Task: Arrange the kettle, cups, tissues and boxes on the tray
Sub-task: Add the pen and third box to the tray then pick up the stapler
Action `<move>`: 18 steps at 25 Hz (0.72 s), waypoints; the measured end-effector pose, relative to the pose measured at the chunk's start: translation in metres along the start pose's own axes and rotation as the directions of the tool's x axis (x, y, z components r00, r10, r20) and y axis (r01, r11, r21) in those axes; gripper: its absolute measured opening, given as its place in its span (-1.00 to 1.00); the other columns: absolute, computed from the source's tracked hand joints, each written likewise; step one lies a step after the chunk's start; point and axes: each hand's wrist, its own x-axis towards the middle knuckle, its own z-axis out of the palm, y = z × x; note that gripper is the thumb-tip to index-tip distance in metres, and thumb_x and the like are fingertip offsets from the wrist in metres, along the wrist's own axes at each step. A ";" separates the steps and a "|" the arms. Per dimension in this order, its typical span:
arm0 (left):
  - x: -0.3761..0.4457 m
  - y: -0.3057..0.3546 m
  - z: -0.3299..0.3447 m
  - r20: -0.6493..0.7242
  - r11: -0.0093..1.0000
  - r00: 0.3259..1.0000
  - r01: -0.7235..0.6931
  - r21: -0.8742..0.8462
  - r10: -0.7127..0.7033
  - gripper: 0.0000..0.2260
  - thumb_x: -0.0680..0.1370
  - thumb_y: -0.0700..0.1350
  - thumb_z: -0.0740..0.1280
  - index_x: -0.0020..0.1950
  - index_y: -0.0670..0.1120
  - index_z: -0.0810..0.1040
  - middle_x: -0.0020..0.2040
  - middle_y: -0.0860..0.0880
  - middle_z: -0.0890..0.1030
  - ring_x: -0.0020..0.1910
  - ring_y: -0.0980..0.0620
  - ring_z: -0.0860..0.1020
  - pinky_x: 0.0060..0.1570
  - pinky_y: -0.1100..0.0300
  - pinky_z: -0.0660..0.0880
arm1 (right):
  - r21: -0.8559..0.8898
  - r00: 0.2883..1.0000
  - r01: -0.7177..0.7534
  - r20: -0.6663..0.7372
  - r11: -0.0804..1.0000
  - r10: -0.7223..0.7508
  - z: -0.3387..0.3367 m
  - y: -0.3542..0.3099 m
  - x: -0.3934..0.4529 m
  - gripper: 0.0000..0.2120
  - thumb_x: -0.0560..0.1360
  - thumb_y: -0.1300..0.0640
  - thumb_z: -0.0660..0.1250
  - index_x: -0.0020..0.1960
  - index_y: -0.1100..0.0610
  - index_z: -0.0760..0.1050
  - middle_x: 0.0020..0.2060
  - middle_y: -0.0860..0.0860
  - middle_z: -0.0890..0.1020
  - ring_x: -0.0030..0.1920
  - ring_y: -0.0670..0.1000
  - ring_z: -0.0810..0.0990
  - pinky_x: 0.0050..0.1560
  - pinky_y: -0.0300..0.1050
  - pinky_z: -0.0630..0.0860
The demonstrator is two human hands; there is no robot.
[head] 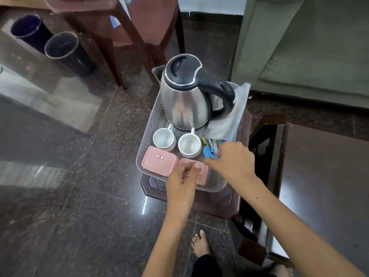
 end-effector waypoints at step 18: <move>0.000 -0.017 -0.009 -0.011 0.997 0.999 -0.037 0.065 0.038 -0.86 0.55 -0.10 0.31 0.05 -0.08 0.61 -0.01 -0.04 0.68 -0.05 0.01 0.65 0.10 -0.06 0.54 | 0.267 0.960 0.081 0.237 0.960 -0.147 0.010 0.022 0.011 -0.69 0.47 0.28 0.28 0.18 0.21 0.32 -0.05 0.11 0.49 0.01 0.16 0.51 -0.11 -0.13 0.36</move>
